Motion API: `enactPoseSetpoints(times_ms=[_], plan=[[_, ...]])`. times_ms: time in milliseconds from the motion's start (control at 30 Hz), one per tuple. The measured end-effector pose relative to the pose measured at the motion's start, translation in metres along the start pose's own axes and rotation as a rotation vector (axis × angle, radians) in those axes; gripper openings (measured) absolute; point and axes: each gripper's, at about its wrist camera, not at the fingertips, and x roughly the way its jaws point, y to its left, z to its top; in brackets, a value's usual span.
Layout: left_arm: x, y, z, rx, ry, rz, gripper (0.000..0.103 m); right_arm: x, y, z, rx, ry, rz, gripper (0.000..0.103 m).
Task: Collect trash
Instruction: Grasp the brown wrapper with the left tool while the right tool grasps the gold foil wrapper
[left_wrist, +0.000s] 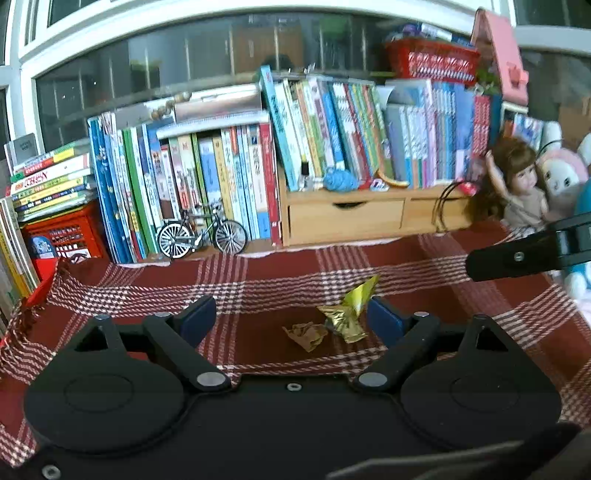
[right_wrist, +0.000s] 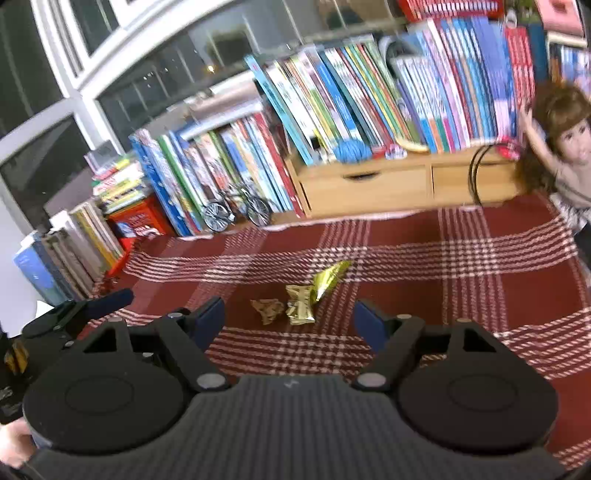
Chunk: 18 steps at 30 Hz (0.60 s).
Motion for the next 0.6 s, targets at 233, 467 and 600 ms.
enactPoseSetpoints(times_ms=[233,467,600], plan=[[0.067,0.007,-0.006,-0.042,0.068,0.026,0.088,0.065,-0.015,0.008,0.020,0.036,-0.032,0.085],[0.133,0.012,-0.020,-0.096,0.111,0.048,0.075,0.129,-0.026,0.014,0.083,0.051,-0.072,0.083],[0.156,0.018,-0.031,-0.155,0.160,0.016,0.063,0.166,-0.030,0.014,0.112,0.083,-0.101,0.075]])
